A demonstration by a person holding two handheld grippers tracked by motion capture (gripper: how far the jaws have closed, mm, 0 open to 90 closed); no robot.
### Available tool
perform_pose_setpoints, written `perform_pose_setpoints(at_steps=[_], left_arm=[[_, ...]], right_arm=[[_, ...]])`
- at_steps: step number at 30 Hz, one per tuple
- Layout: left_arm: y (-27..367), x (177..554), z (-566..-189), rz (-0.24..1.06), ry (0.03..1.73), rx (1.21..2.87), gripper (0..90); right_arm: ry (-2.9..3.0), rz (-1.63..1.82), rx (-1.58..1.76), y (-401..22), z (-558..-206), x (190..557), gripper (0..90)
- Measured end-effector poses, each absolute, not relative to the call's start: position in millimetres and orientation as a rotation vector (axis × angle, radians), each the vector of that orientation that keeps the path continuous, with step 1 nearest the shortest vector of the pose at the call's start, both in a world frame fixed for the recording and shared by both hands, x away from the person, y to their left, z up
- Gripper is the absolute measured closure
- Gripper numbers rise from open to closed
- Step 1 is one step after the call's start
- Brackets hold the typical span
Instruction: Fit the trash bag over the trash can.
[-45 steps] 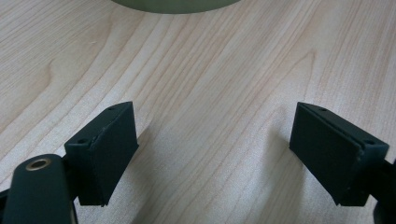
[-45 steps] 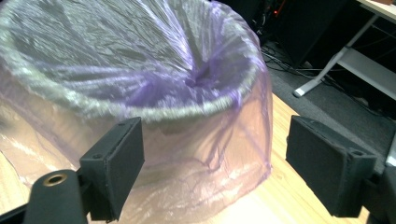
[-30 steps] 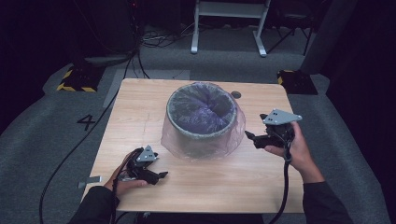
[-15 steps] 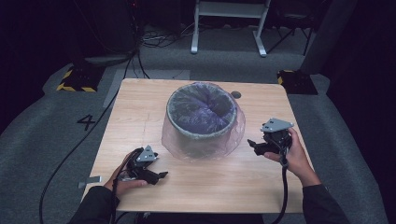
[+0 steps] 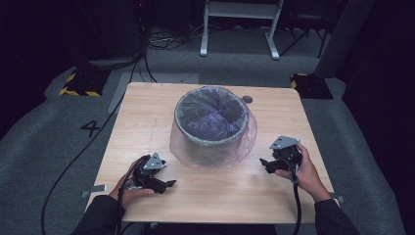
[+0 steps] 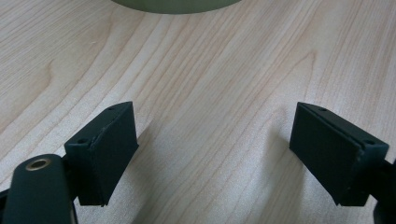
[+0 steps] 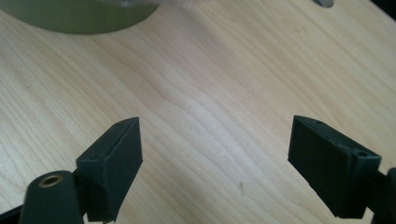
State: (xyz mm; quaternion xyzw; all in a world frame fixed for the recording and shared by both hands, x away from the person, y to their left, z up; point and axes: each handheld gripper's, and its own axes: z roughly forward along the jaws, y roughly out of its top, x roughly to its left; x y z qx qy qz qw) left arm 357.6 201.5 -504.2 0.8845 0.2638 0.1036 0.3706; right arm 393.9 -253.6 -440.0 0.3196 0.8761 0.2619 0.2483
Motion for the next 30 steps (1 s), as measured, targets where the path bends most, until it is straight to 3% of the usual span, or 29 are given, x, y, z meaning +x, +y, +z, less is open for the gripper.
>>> perform_pose_setpoints(at_steps=[30], left_arm=[[201,358,-504,0.266,0.676,2.268,14.6]], right_arm=[[2.343,0.887,1.069,-305,-495,347,17.1]])
